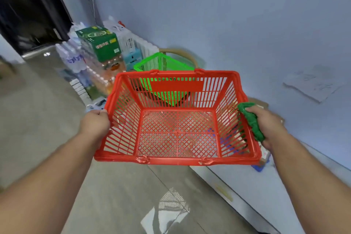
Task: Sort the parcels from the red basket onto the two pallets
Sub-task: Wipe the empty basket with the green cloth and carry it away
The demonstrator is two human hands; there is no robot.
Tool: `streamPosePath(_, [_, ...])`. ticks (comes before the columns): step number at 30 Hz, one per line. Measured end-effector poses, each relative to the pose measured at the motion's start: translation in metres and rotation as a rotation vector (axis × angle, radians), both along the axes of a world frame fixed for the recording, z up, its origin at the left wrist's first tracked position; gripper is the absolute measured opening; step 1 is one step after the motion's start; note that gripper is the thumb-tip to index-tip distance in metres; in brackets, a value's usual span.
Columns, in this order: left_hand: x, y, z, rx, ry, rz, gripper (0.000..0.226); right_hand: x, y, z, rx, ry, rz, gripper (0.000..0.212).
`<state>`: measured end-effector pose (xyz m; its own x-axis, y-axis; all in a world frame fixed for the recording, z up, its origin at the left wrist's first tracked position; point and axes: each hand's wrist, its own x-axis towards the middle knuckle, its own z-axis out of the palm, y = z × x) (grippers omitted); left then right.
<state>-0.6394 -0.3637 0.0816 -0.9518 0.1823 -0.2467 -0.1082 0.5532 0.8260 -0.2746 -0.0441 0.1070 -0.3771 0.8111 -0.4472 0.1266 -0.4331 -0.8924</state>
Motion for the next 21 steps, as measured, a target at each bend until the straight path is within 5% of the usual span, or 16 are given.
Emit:
streamPosePath(13, [-0.187,0.006,-0.005,0.027,0.011,-0.063,0.043,-0.153,-0.026,-0.001,-0.028,0.018,-0.088,0.028])
streamPosePath(21, [-0.286,0.076,0.002,-0.022,0.113,-0.143,0.055,-0.226,0.026,0.002,-0.02,0.024,-0.13,0.048])
